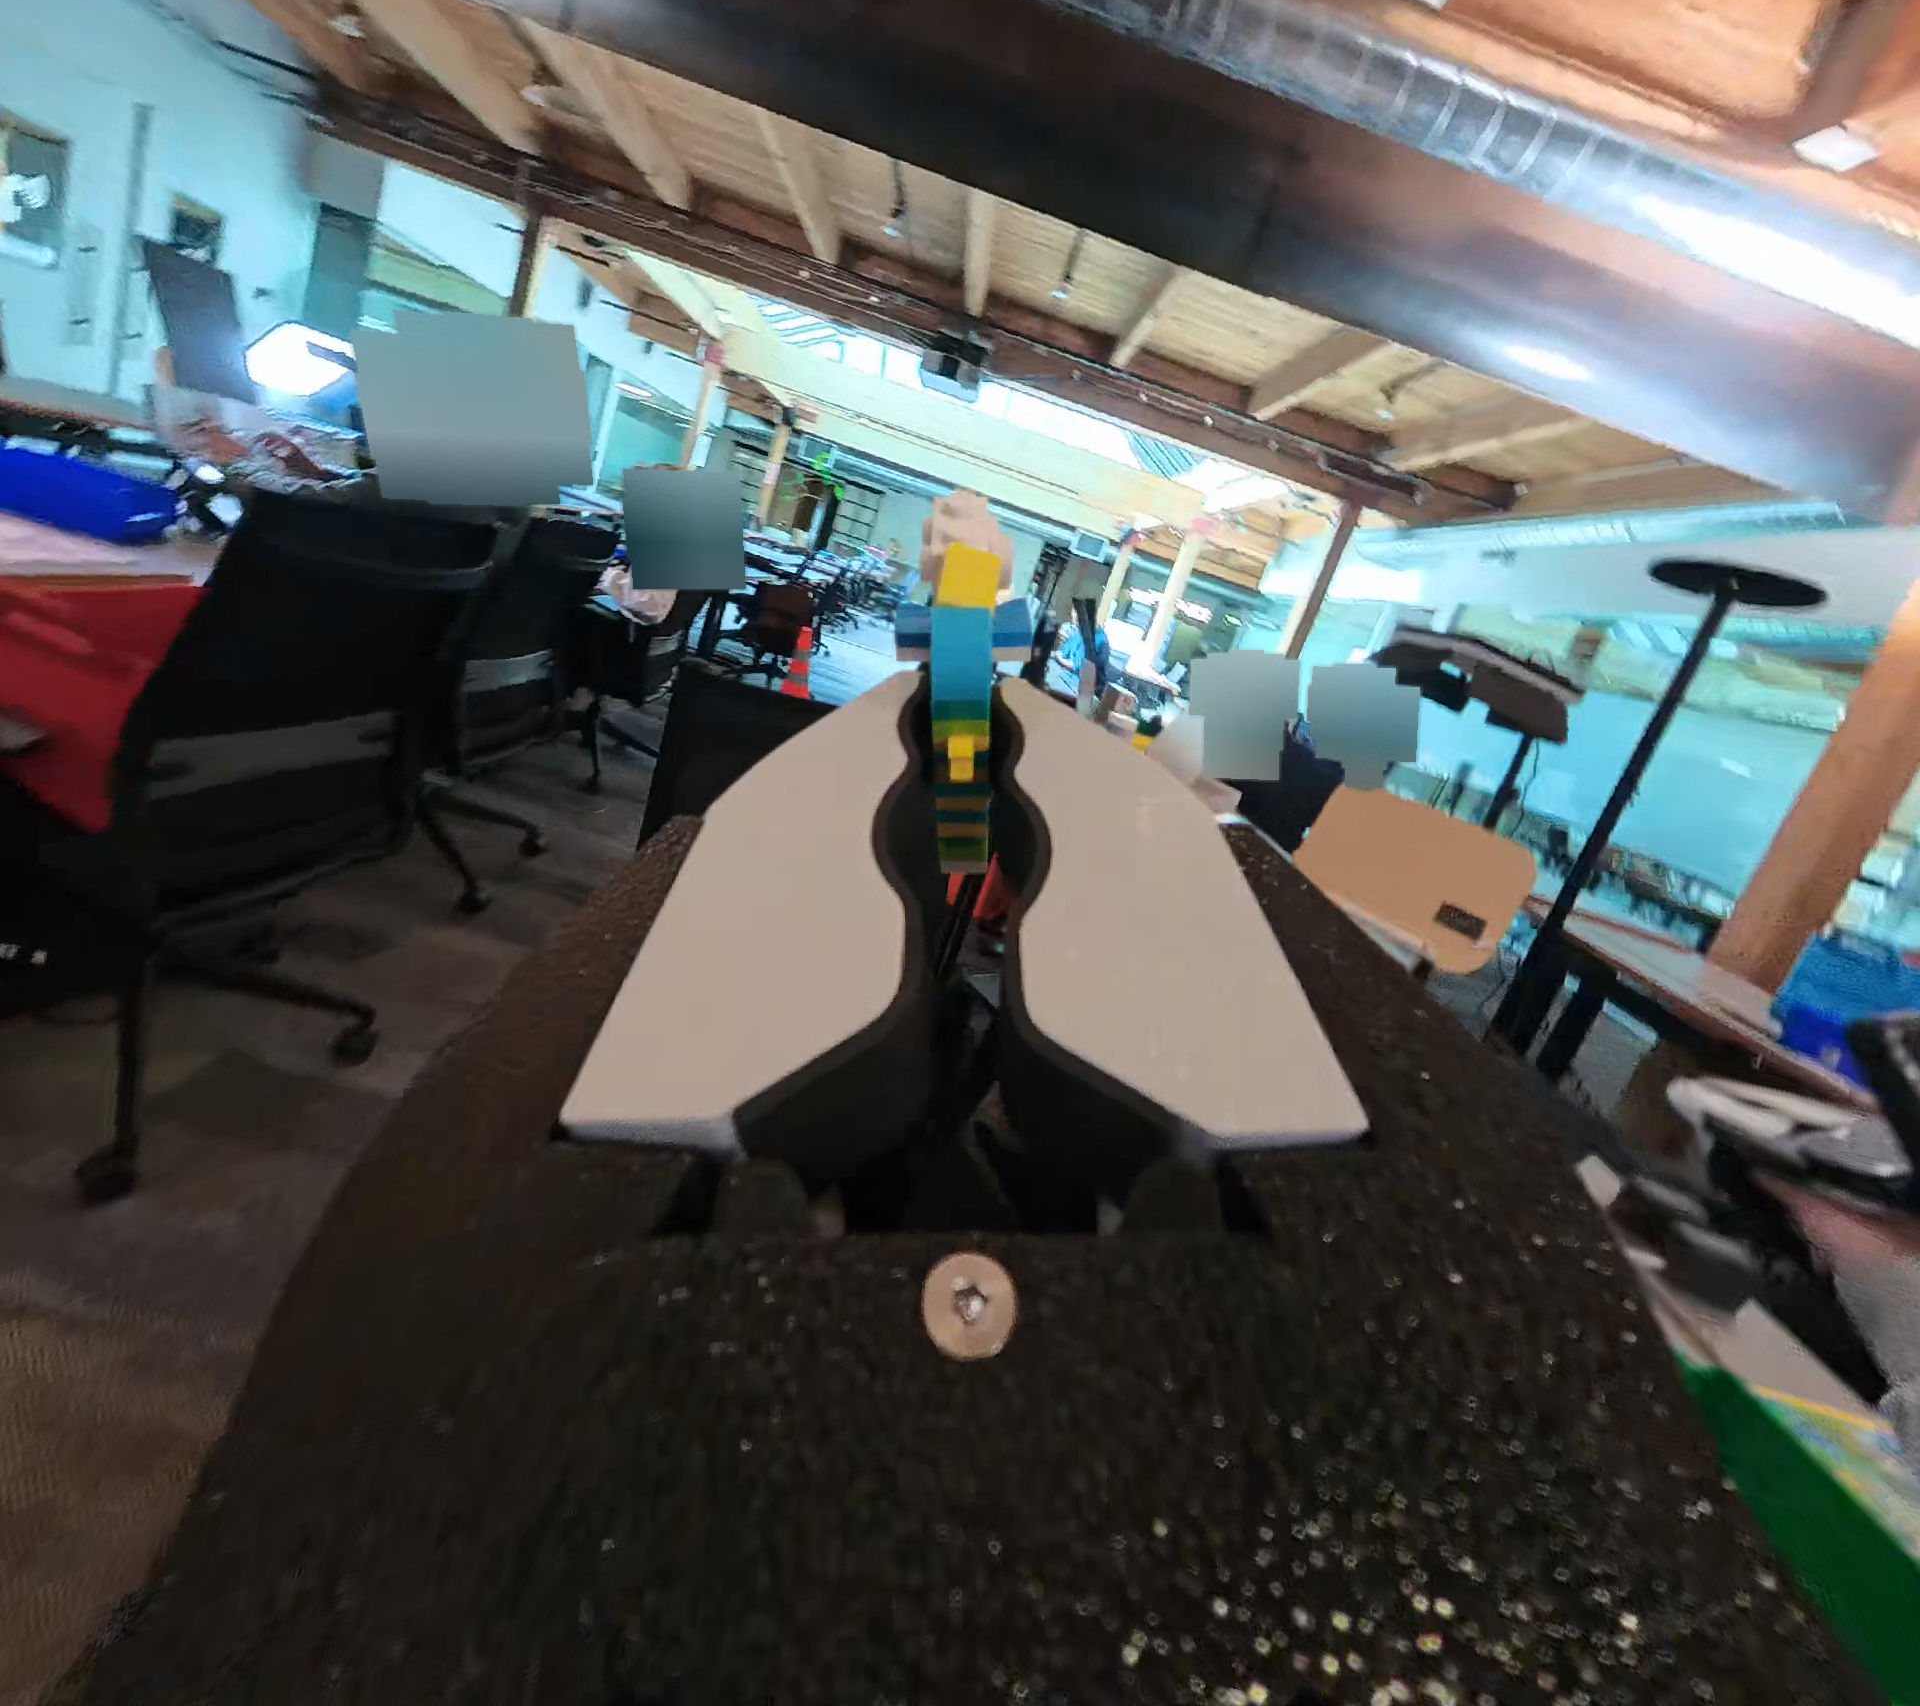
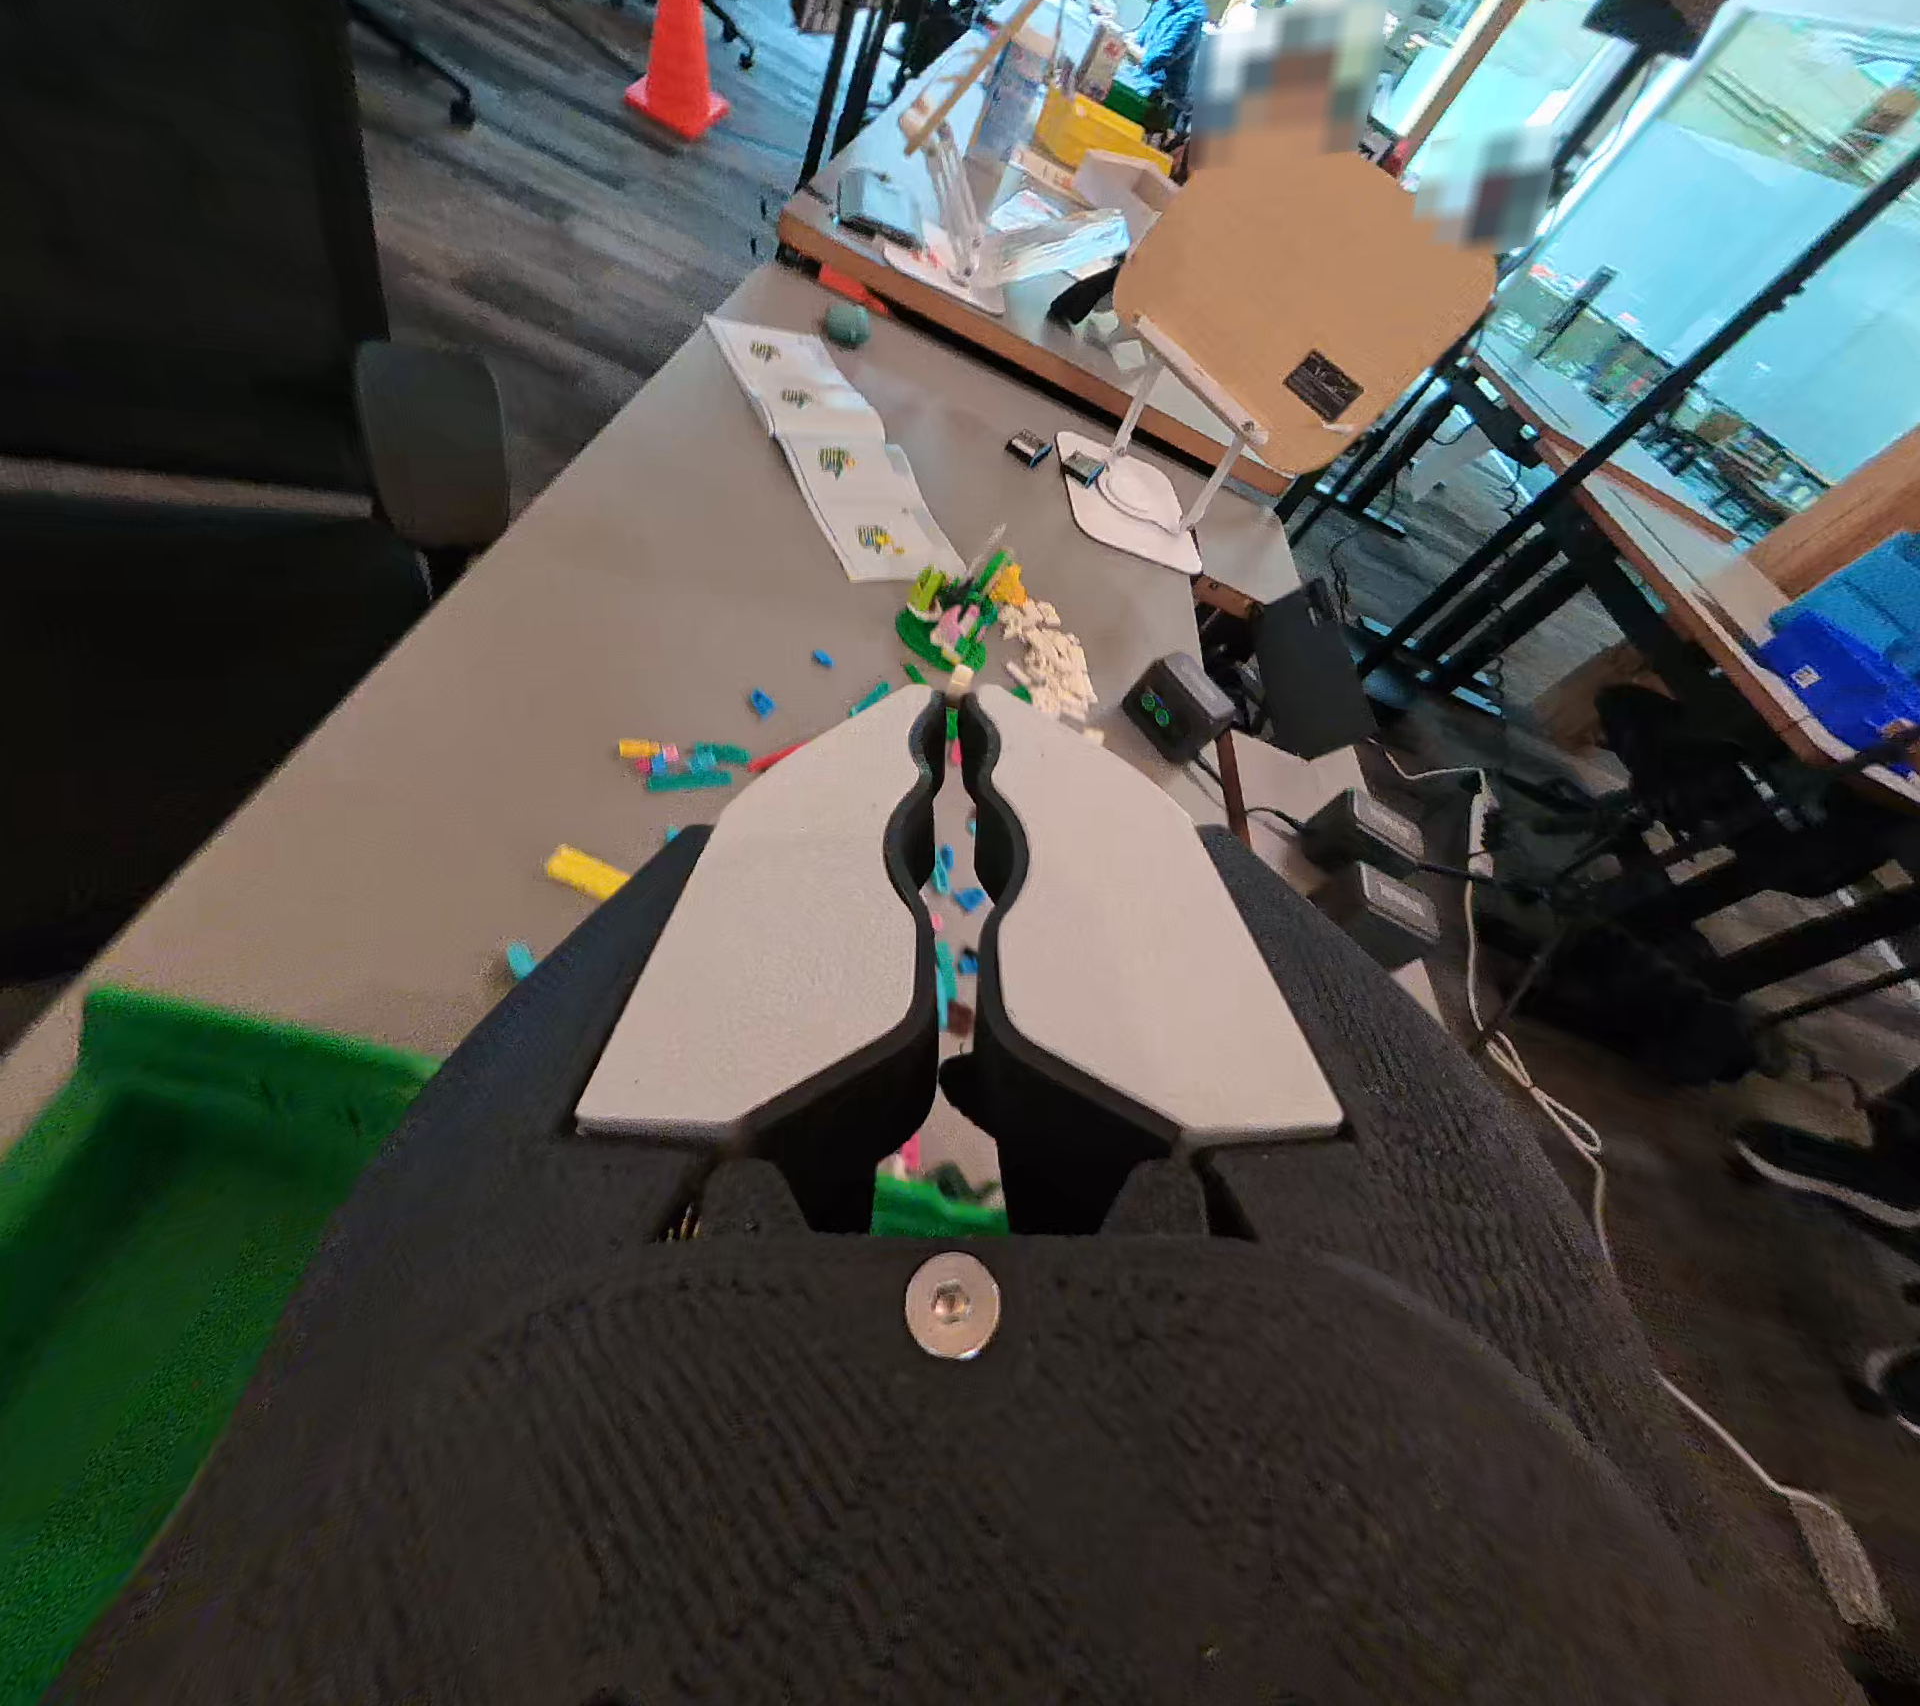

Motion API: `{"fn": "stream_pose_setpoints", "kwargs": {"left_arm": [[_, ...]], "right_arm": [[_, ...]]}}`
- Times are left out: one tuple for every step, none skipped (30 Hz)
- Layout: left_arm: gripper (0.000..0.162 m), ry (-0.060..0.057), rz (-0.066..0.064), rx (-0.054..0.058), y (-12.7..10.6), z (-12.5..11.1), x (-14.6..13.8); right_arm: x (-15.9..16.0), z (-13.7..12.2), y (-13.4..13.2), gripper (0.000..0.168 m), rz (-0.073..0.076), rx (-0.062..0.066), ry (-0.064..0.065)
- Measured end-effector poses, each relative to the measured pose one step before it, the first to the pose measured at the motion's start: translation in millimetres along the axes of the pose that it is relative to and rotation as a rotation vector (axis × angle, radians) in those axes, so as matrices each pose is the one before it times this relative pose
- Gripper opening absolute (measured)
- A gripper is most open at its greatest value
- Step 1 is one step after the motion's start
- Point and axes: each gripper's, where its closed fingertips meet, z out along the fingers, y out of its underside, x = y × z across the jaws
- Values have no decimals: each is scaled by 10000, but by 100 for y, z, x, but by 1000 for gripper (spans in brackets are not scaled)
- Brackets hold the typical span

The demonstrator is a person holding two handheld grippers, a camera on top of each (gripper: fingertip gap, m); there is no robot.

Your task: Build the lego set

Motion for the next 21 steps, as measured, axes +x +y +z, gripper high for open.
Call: {"fn": "stream_pose_setpoints", "kwargs": {"left_arm": [[8,235,278,-126,638,2686,-1058],[8,114,129,-199,820,2807,-1290],[8,231,-112,-310,823,2882,-1069],[8,525,-108,-234,457,2760,-536],[8,557,132,-142,206,2524,-410],[8,379,316,-168,287,2319,-594],[8,257,395,-173,449,2180,-685],[8,218,317,-188,719,2144,-664],[8,288,156,-207,982,2203,-540],[8,438,13,-248,1244,2287,-341],[8,551,-75,-315,1480,2383,-279],[8,549,-155,-409,1649,2443,-383],[8,479,-233,-408,1594,2506,-517],[8,534,-311,-304,1304,2560,-396],[8,709,-306,-205,969,2596,-84],[8,784,-192,-152,771,2633,94],[8,765,-95,-203,772,2696,155],[8,772,34,-265,832,2775,256],[8,720,82,-256,834,2836,268],[8,640,-22,-186,695,2902,281],[8,642,-182,-96,500,2920,407]], "right_arm": [[-543,788,-750,1,93,36,210],[-529,747,-506,1,78,-84,188],[-494,679,-450,1,80,-153,130],[-328,538,-652,1,116,-85,136],[-223,435,-873,1,147,38,133],[-249,381,-914,1,94,78,80],[-204,358,-810,1,1,38,111],[-195,301,-654,1,-78,-2,141],[-300,215,-585,1,-111,14,108],[-352,104,-469,1,-86,26,116],[-384,-1,-343,1,-64,23,128],[-447,-87,-257,1,-43,81,94],[-456,-145,-162,1,42,102,110],[-439,-170,-10,1,110,62,116],[-463,-159,66,1,94,46,89],[-301,-168,190,1,54,-21,196],[-151,-178,303,1,26,-74,269],[-205,-200,313,1,41,-62,195],[-163,-196,365,1,97,-97,161],[-65,-171,428,1,127,-161,154],[-41,-128,406,0,121,-182,85]]}}
